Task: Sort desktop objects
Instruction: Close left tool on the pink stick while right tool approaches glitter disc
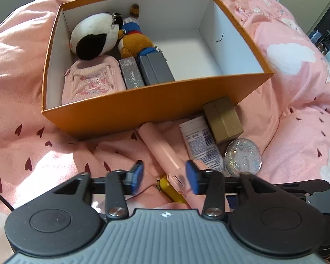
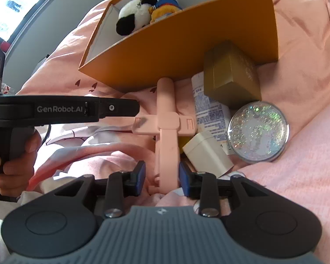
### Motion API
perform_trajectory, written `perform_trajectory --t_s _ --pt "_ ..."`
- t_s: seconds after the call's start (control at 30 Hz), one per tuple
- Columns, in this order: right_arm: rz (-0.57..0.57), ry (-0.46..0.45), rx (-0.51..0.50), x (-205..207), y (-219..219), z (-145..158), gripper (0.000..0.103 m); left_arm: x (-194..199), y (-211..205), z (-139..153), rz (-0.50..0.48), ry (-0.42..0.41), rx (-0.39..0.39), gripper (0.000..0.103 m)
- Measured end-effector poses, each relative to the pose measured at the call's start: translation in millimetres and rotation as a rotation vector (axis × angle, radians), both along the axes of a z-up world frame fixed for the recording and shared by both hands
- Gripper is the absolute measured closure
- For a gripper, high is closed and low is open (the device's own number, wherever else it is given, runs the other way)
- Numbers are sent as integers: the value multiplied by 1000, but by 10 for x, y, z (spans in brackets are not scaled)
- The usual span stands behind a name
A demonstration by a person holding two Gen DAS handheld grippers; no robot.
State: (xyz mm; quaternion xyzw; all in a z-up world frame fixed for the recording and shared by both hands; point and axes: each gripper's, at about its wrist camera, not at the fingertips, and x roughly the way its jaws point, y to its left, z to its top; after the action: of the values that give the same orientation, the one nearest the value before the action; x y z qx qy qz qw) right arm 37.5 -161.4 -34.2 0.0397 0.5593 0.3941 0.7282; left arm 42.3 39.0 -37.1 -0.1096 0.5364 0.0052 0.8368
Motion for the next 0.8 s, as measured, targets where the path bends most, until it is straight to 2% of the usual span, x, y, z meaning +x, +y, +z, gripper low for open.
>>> perform_trajectory --t_s 0.2,0.4,0.47,0.6,0.73,0.8 --pt "-53 -145 -62 31 -183 235 67 2 -2 45 7 -21 -15 48" --pt "-157 -248 -199 228 -434 275 66 13 -36 -2 -13 11 -77 41" --pt "-179 -238 -229 283 -486 223 66 19 -57 -49 -5 25 -84 41" --pt "-199 -188 -194 356 -572 132 65 49 -83 -135 15 37 -146 39" --pt "-202 -168 -189 387 -569 75 62 67 -87 -214 61 58 -130 37" --pt "-204 -156 -184 397 -563 45 60 72 -23 -281 96 78 -172 37"
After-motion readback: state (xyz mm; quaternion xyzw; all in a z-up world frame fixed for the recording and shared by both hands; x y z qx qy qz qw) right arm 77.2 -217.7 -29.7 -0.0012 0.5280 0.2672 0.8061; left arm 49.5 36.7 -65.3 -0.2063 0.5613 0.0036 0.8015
